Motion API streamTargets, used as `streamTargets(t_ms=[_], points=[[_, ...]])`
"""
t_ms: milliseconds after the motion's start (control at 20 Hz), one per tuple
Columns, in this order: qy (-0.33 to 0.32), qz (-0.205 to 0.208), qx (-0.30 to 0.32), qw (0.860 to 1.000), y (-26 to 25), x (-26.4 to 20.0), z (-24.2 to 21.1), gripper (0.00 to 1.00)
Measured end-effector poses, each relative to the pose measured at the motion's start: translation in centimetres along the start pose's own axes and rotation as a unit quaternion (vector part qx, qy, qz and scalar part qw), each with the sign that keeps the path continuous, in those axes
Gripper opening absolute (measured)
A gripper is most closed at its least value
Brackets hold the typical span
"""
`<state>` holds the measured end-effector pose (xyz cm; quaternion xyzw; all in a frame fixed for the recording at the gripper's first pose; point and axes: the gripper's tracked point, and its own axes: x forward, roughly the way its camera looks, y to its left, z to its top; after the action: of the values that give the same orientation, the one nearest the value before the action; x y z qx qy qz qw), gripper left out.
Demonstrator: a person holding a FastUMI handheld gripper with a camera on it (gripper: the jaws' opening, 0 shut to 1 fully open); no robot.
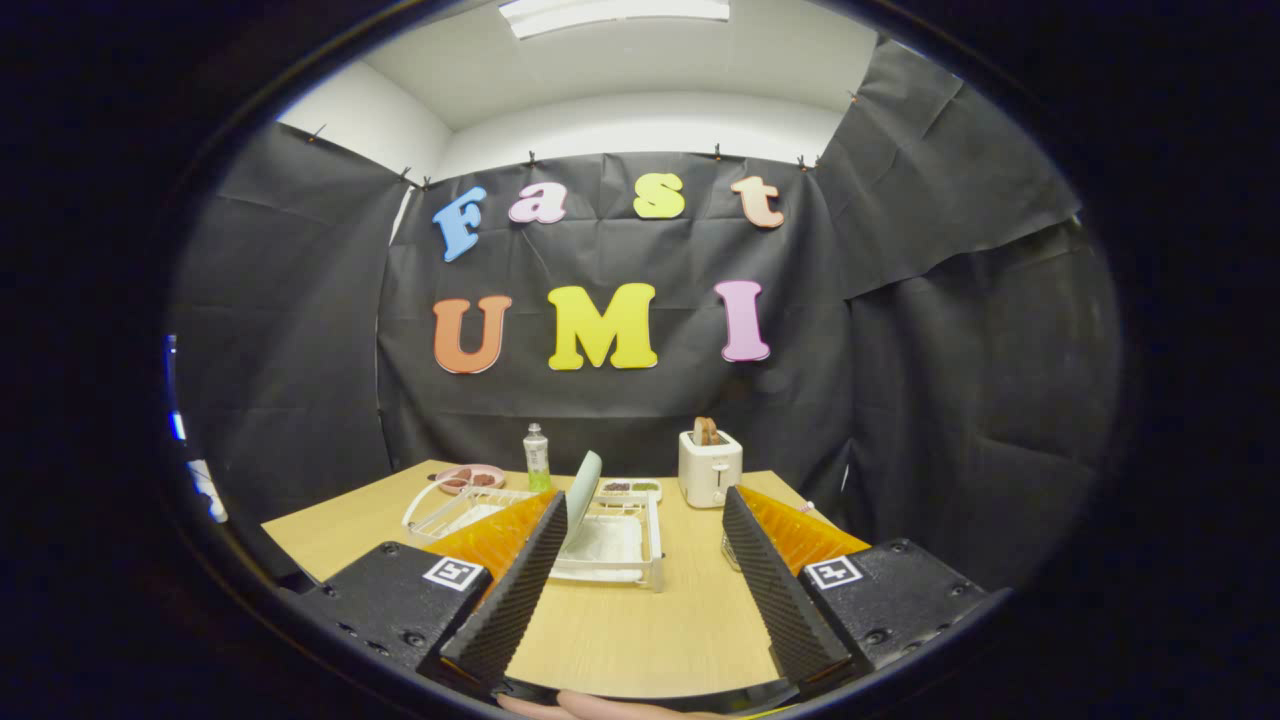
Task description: Take the plate from the dish rack, then take the spoon from the basket and place it into the plate.
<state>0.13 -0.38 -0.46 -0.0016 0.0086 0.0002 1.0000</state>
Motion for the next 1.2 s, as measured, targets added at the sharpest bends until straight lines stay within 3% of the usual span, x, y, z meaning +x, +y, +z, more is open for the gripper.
streamTargets(t_ms=[550,700,900,1200], points=[[0.016,0.005,-0.011,1.000,0.2,4.4,1.0,1.00],[0.038,0.006,-0.006,0.999,0.9,7.8,1.5,1.00],[0.094,0.037,-0.017,0.995,3.3,13.7,1.8,1.00],[0.211,0.069,0.007,0.975,6.3,23.0,2.8,1.00]])
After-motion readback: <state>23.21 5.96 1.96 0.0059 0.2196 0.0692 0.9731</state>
